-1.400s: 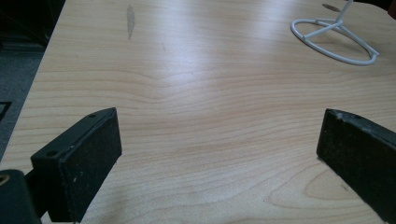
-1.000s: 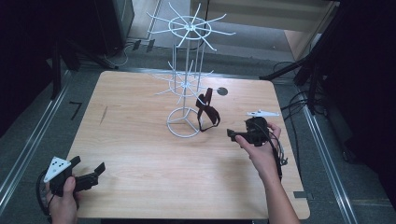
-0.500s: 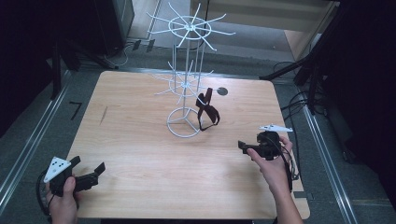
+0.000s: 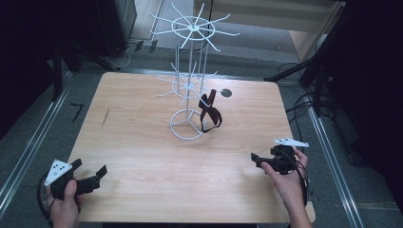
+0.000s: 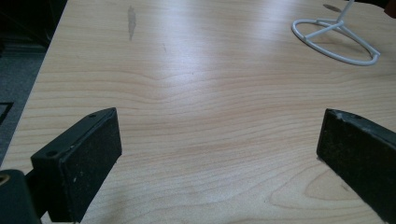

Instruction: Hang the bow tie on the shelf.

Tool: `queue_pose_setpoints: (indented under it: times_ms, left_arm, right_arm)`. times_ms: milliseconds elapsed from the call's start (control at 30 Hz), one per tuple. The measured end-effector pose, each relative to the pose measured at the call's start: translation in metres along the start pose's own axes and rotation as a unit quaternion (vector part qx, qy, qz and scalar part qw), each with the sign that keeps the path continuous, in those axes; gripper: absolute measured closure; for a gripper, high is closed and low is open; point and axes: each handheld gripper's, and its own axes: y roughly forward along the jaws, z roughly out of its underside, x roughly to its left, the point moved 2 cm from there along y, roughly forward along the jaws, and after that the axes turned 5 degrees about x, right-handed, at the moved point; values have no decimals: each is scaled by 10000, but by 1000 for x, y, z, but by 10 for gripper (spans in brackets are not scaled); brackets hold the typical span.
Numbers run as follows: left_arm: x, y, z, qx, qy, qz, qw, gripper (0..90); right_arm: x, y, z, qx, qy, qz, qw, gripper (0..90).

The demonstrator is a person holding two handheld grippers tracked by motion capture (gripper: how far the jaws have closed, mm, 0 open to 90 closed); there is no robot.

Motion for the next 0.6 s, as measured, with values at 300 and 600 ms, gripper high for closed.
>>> queue_pose_setpoints:
  times_ms: [300, 600]
  left_arm:
    - [0, 0, 0, 0, 0, -15, 10000, 4]
    - [0, 0, 0, -6, 3, -18, 10000, 4]
  right_arm:
    - [-15, -7, 20, -37, 147, 83, 9999, 151]
    - [-36, -17, 42, -162, 323, 191, 9992, 147]
